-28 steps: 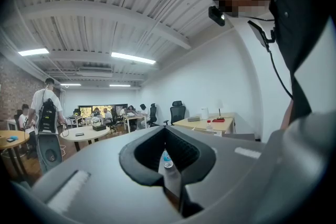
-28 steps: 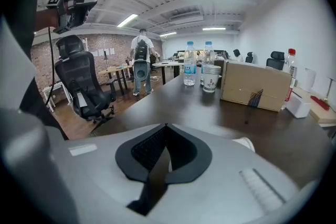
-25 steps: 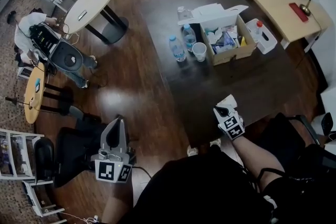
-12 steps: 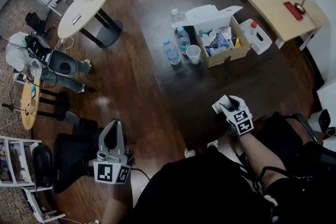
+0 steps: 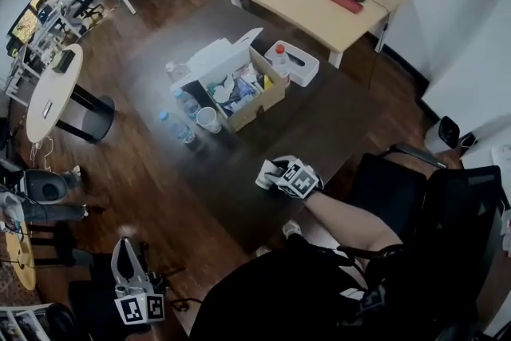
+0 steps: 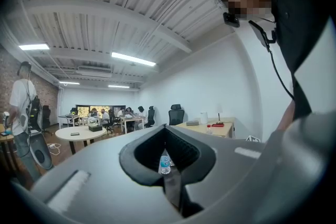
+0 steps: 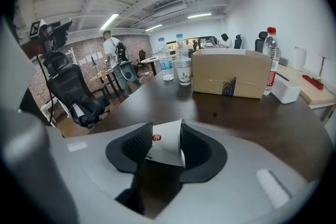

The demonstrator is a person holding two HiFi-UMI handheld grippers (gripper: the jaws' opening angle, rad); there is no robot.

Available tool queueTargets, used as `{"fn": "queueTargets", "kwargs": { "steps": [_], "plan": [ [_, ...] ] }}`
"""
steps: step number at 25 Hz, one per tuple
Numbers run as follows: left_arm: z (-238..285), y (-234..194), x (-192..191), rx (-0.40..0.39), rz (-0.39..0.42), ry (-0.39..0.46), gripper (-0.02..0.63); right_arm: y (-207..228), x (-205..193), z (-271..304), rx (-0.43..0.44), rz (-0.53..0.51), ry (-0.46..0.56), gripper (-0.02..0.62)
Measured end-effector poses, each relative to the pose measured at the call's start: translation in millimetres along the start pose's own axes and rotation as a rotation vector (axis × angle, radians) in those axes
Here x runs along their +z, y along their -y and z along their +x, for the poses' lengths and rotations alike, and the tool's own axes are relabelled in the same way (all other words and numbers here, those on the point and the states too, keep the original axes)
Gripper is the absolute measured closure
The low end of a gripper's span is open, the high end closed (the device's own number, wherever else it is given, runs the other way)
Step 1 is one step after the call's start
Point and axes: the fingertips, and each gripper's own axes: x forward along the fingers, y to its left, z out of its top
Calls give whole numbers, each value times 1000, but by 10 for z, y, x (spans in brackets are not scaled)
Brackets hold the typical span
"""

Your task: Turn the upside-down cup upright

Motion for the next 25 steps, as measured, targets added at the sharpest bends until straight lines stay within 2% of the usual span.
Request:
{"fn": "queueTargets", "kwargs": {
  "steps": [7, 12, 15, 22, 25],
  "plan": [
    [-2, -78, 4, -2, -1, 8, 606, -57, 124, 10, -5, -88, 12, 477],
    [-19, -107, 14, 2, -9, 19, 606, -162, 219, -77, -3, -182, -42, 520],
    [-9, -95, -8, -5, -10, 18, 606, -218, 230, -96, -7, -260, -68, 572],
    [-58, -129, -8, 4, -10, 18, 606, -448, 68, -8, 33, -385, -168, 574],
    [-88, -120, -47, 8, -16, 14, 606, -505, -5, 26, 46, -388, -172, 574]
  ]
}}
